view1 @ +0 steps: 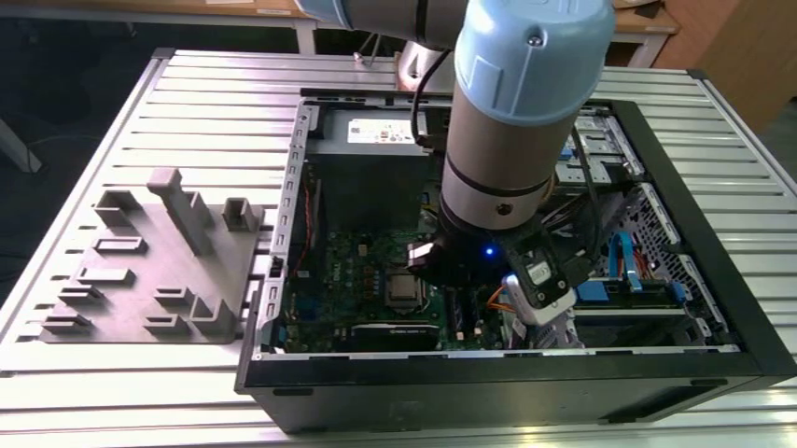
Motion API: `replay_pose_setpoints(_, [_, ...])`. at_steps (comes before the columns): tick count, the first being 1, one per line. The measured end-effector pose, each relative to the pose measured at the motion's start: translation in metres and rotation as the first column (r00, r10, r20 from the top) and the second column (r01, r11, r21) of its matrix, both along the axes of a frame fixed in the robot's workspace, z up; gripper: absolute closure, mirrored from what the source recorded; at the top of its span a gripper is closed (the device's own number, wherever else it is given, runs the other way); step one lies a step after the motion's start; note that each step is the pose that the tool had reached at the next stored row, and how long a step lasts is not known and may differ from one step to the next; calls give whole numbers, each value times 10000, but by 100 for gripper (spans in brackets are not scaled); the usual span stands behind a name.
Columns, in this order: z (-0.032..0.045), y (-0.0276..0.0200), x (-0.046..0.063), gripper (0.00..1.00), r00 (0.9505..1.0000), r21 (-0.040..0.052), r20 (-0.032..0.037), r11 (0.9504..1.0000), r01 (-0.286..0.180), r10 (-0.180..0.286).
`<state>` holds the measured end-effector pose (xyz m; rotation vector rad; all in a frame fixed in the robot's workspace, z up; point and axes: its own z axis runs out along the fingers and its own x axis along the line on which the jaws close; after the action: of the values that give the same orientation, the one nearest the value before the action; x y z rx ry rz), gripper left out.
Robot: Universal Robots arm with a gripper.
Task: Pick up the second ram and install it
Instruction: 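Press down the second ram until it locks into place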
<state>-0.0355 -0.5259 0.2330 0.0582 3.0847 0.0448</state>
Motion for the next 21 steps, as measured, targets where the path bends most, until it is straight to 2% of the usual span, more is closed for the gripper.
replay_pose_setpoints(5, [-5, -16, 0, 93, 10000, 0, 0, 10000, -1, 1])
replay_pose_setpoints(10, [-58, -18, 0, 93, 10000, 0, 0, 10000, 0, 0])
replay_pose_setpoints(21, [-111, -18, 0, 93, 10000, -4, -1, 10000, 0, 0])
